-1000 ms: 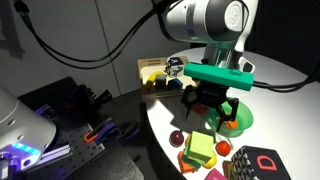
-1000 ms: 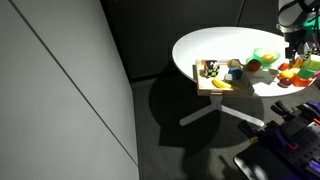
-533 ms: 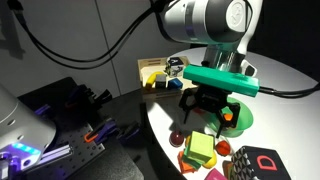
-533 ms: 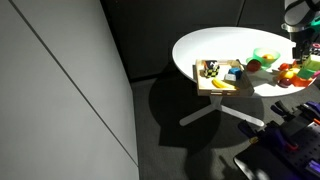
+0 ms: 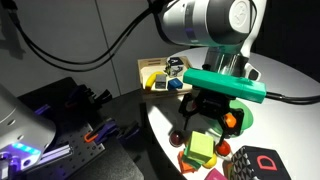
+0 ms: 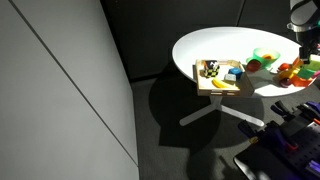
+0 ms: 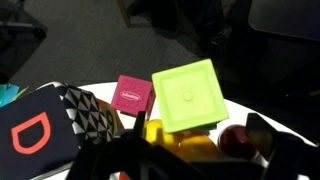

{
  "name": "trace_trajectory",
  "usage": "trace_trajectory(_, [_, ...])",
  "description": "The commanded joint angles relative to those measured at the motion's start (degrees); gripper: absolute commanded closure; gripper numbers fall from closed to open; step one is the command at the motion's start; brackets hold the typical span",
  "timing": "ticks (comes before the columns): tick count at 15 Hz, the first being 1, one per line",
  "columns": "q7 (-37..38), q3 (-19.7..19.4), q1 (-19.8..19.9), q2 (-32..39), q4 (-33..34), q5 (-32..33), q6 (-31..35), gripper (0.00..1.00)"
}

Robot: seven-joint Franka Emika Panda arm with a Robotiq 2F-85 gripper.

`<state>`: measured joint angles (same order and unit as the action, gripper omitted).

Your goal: Put the grey, blue and yellow blocks in the box.

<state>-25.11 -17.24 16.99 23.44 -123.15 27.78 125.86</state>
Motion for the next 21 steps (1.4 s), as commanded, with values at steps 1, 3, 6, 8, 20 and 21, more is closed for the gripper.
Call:
trace_trajectory(1, [-1.11,-0.07,1.14,-2.12,-1.66,1.75,-0.32,0.00])
trace_trajectory(3, [-1.11,-0.26,1.36,-2.10,-1.76,1.98,-0.27,0.00])
trace_trajectory(6, [-1.01,-0.41,1.61,-1.95,-1.76,2.14,-0.38,0.00])
trace_trajectory(8, [-0.80,-0.44,1.73,-1.83,-1.72,2.06,-0.42,0.26])
trace_trajectory(20, [-1.84,0.79,1.55,-5.36,-2.11,0.12,-0.85,0.70])
trace_trajectory(21, [-1.59,1.06,1.40,-5.59,-2.05,-0.12,-0.74,0.70])
